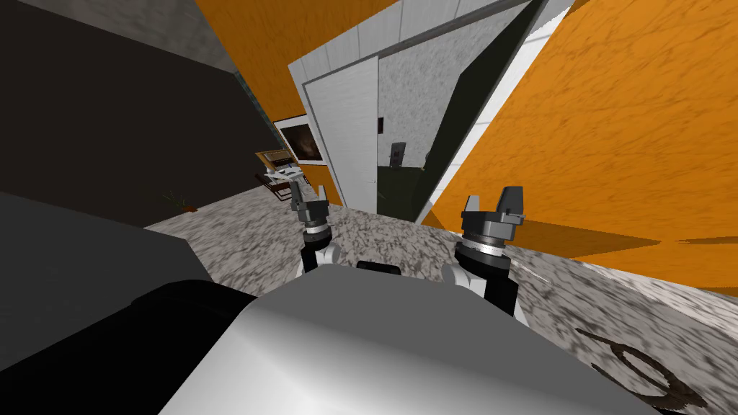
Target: Push the door open
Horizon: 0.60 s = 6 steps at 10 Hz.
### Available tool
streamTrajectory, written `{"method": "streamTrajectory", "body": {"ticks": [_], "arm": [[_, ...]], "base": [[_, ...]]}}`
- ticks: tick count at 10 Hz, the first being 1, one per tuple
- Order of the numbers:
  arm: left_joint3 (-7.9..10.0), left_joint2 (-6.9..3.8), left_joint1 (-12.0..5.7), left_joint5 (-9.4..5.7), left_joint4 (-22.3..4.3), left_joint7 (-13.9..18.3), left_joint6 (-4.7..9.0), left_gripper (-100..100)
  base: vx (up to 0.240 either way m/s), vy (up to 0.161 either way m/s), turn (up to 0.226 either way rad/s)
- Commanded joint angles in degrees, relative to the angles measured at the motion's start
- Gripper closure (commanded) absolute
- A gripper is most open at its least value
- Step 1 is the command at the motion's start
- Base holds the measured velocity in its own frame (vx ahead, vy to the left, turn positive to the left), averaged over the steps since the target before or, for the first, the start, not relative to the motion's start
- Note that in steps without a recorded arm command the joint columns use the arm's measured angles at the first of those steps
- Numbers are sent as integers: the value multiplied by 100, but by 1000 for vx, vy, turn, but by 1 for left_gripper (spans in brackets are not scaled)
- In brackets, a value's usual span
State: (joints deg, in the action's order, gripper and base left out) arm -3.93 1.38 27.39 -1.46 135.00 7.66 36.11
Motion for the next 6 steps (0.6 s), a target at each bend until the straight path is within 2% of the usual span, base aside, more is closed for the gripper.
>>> {"method": "streamTrajectory", "body": {"ticks": [1, 5, 6], "arm": [[-7, -58, -65, 7, -175, -3, 16, -100], [-22, -166, -211, 23, -570, -9, 54, -100], [-29, -208, -278, 30, -752, -12, 71, -100]], "base": [[161, 32, 8], [116, 0, -3], [119, 10, -1]]}}
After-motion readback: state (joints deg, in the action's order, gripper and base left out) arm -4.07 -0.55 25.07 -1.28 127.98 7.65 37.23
